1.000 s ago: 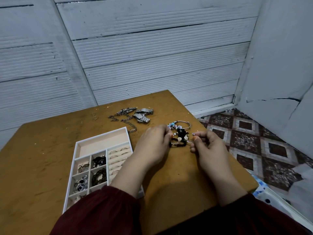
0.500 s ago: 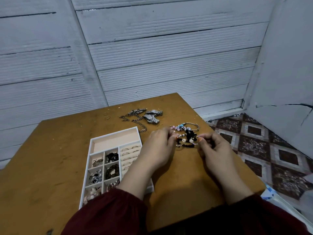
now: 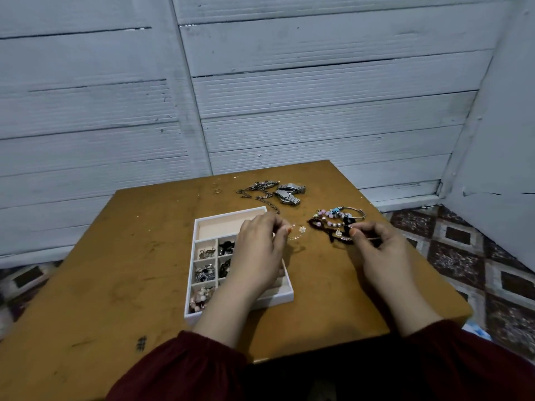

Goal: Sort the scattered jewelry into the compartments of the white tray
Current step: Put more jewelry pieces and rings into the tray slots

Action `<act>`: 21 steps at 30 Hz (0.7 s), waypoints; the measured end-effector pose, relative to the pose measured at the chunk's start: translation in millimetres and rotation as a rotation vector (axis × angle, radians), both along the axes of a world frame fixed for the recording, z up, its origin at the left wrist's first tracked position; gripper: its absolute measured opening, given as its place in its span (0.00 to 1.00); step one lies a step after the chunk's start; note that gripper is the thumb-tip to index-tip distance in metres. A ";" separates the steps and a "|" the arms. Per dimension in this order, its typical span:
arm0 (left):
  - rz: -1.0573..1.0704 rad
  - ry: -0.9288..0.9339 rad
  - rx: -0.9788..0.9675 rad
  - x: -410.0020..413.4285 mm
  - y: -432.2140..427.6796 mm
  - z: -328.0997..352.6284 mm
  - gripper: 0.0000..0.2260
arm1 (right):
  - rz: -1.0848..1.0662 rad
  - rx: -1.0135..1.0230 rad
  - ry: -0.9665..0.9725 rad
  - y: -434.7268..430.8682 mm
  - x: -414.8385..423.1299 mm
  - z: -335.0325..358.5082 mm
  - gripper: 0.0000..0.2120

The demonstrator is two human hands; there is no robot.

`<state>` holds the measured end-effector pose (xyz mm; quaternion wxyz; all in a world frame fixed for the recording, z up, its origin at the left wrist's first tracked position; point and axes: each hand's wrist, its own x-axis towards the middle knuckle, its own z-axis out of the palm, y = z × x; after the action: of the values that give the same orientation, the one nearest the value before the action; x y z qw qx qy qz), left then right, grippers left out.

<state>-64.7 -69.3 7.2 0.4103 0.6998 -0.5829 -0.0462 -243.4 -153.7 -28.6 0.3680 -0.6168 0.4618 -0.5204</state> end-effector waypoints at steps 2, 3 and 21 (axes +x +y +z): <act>0.036 0.039 -0.066 10.8 14.3 -2.8 0.04 | 0.034 -0.015 -0.023 7.4 10.1 3.0 0.11; 0.060 0.053 -0.091 17.0 20.9 -4.6 0.04 | 0.054 -0.023 -0.034 11.3 16.0 4.2 0.11; 0.379 0.194 -0.340 94.7 97.3 -49.3 0.03 | 0.388 0.011 0.015 75.0 106.6 3.2 0.05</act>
<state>30.0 28.0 -42.1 0.5769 0.7100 -0.3989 0.0632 -136.7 -78.6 -25.4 0.4615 -0.6960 0.3398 -0.4325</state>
